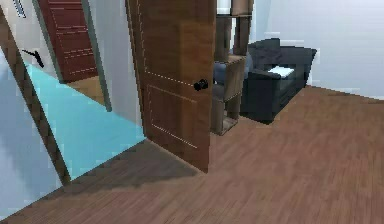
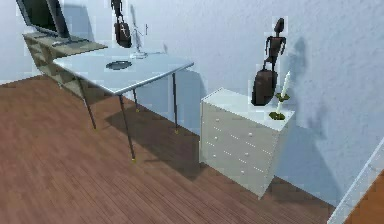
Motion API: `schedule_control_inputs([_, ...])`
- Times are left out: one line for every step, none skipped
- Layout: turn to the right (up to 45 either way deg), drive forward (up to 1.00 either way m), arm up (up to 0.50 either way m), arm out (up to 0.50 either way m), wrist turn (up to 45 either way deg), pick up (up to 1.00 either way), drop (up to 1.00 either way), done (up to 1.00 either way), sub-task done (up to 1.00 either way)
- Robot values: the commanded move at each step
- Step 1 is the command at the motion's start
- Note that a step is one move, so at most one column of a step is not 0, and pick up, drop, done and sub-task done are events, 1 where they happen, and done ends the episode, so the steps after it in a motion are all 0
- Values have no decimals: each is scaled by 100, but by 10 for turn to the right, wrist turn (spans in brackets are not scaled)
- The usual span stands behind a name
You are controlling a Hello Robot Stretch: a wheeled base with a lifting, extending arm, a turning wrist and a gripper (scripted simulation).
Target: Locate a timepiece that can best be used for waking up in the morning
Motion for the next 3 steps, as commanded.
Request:
schedule_control_inputs([0,20,0,0,0,0,0,0,0])
schedule_control_inputs([-240,0,0,0,0,0,0,0,0])
schedule_control_inputs([0,100,0,0,0,0,0,0,0])
